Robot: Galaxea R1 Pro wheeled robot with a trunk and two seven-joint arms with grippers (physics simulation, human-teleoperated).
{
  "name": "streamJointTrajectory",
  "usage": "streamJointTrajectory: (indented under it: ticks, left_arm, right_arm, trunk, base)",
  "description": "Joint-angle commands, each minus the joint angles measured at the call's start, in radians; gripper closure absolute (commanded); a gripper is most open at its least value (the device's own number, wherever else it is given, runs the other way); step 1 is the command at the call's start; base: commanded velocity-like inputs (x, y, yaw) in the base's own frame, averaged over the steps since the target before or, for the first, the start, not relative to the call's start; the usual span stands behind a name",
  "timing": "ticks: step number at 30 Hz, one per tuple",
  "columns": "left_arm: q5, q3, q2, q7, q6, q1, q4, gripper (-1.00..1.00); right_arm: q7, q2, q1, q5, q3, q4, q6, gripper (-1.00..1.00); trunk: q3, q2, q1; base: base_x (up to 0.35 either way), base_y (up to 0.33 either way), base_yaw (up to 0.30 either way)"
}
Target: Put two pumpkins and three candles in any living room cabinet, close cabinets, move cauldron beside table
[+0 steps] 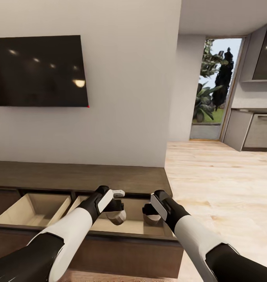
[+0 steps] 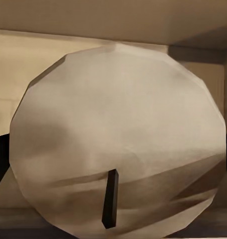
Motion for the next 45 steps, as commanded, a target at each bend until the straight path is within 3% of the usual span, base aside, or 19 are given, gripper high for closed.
streamJointTrajectory:
  ticks: [1, 45]
  left_arm:
    - [0.006, -0.003, 0.0, 0.006, 0.003, -0.001, -0.001, 1.0]
    - [0.003, -0.003, 0.0, 0.008, -0.002, -0.001, -0.003, 1.0]
  right_arm:
    - [-0.01, -0.001, -0.001, -0.01, 0.007, -0.001, 0.002, 1.0]
    - [-0.009, -0.004, -0.001, -0.01, 0.006, -0.002, 0.002, 1.0]
  trunk:
    - [-0.004, -0.006, 0.003]
    - [-0.008, -0.006, 0.003]
  base:
    - [0.0, 0.0, 0.0]
    - [0.066, -0.002, 0.0]
